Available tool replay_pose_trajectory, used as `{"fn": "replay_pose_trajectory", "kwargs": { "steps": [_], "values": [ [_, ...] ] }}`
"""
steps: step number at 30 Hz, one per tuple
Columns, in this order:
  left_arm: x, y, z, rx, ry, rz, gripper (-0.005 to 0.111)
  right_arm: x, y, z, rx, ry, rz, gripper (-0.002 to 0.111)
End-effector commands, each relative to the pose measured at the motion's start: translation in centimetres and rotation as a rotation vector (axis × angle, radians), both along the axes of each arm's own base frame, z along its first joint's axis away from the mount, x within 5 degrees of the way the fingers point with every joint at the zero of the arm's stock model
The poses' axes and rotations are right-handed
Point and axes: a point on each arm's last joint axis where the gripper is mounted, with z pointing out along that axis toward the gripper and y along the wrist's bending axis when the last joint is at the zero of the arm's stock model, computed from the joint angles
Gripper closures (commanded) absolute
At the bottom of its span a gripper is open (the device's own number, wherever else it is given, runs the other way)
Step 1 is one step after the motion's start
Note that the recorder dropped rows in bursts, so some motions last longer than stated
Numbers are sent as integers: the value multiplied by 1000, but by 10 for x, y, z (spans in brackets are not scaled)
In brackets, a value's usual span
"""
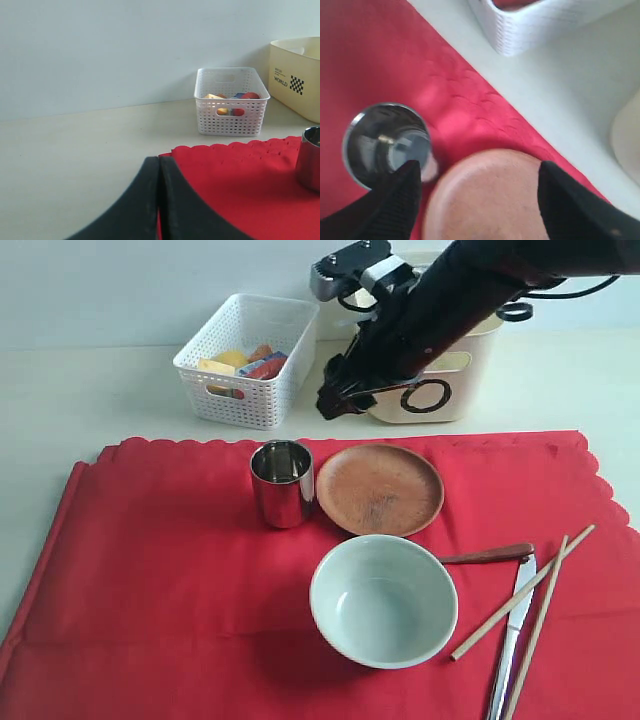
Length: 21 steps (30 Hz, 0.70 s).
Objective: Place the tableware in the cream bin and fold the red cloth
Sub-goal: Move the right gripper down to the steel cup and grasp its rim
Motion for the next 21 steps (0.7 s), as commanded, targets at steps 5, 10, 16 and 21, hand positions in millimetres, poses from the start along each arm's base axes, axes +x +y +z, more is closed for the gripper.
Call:
{"fn": "replay_pose_trajectory", "kwargs": {
  "steps": [5,10,16,21],
  "values": [
    [0,0,-1,-5,-4,5,106,0,27,-22,148,44,64,45],
    [0,0,-1,-5,-4,5,106,-1,38,-40,114,55,123,45],
    [0,0,-1,-3,-4,5,106,1,39,-54,72,55,134,45],
    [0,0,-1,-3,-4,5,106,2,38,-59,50,52,142,57]
  ]
}}
